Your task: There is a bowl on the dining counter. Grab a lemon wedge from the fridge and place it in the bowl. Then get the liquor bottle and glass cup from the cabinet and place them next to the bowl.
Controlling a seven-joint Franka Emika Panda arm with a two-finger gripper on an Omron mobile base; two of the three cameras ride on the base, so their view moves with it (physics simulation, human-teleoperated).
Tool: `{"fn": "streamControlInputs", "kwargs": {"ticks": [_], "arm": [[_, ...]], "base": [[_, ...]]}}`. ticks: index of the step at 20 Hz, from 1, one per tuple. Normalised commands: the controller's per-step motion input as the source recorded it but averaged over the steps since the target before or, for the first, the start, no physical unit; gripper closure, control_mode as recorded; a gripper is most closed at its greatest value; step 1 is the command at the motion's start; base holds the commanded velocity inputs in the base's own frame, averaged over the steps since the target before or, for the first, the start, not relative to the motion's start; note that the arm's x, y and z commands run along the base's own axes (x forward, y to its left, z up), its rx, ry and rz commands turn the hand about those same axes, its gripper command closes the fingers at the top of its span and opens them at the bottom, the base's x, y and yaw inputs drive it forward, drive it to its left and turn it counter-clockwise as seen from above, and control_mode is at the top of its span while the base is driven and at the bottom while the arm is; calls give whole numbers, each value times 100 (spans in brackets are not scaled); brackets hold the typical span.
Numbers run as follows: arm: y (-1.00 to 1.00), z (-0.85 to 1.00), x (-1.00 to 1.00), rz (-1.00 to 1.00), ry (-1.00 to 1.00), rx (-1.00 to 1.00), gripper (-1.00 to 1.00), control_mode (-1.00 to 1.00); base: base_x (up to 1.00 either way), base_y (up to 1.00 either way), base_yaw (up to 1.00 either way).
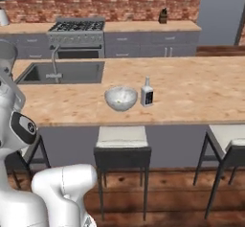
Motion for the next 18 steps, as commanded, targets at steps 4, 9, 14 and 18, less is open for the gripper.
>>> {"fn": "streamControlInputs", "kwargs": {"ticks": [4,9,14,18], "arm": [[0,0,0,0,0,0,100,100],[0,0,0,0,0,0,100,100],[0,0,0,0,0,0,100,100],[0,0,0,0,0,0,100,100]], "base": [[75,-15,14],[57,14,-3],[70,1,0],[85,1,0]]}}
